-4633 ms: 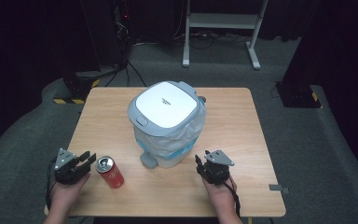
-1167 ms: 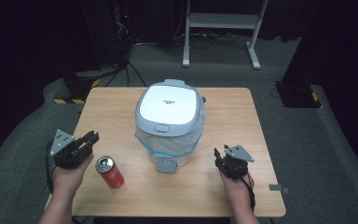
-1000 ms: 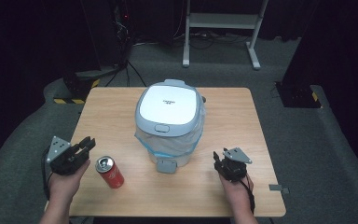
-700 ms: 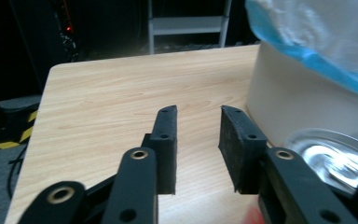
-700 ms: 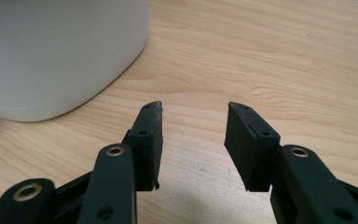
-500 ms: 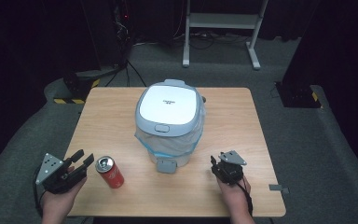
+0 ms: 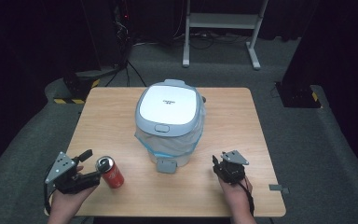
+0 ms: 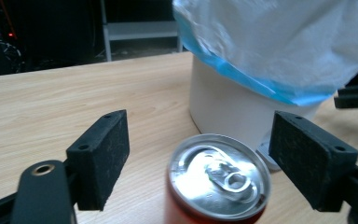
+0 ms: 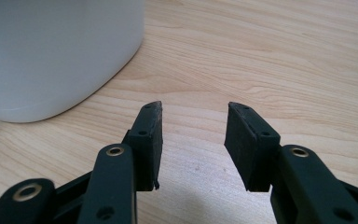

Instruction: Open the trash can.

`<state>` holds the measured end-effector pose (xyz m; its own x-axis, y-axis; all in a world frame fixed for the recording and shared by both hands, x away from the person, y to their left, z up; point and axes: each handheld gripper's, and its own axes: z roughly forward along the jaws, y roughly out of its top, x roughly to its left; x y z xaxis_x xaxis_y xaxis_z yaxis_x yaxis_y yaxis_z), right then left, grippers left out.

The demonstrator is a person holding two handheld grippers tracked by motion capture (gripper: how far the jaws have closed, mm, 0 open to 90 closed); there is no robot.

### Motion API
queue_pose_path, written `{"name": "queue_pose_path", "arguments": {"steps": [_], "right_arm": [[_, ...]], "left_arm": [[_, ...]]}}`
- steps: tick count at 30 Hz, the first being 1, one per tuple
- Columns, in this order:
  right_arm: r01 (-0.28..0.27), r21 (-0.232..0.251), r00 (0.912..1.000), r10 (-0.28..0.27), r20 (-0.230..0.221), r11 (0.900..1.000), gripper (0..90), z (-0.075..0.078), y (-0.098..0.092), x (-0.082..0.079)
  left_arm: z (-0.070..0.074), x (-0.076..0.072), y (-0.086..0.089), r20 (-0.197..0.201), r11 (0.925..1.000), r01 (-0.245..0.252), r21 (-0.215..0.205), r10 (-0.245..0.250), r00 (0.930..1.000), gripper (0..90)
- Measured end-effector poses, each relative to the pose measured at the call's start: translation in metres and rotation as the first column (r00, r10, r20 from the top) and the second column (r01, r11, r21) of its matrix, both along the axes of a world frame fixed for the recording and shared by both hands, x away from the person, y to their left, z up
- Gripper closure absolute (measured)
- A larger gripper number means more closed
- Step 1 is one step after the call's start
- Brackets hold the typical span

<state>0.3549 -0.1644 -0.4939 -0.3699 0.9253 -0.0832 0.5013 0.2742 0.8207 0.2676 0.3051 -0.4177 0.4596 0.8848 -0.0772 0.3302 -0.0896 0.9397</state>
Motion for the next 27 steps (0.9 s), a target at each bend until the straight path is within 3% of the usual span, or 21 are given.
{"name": "queue_pose_path", "arguments": {"steps": [7, 27], "right_arm": [[0.000, 0.010, 1.0000, 0.000, -0.001, 1.000, 53.2, 0.000, 0.000, 0.000], [-0.078, 0.010, 0.9963, 0.078, -0.034, 0.997, 54.6, -0.006, 0.018, -0.003]], "left_arm": [[-0.008, -0.001, -0.009, 0.002, 0.9988, -0.005, 0.049, 0.005, 1.0000, 18.0], [-0.047, 0.005, -0.016, -0.062, 0.9980, 0.020, 0.060, -0.016, 0.9980, 18.9]]}}
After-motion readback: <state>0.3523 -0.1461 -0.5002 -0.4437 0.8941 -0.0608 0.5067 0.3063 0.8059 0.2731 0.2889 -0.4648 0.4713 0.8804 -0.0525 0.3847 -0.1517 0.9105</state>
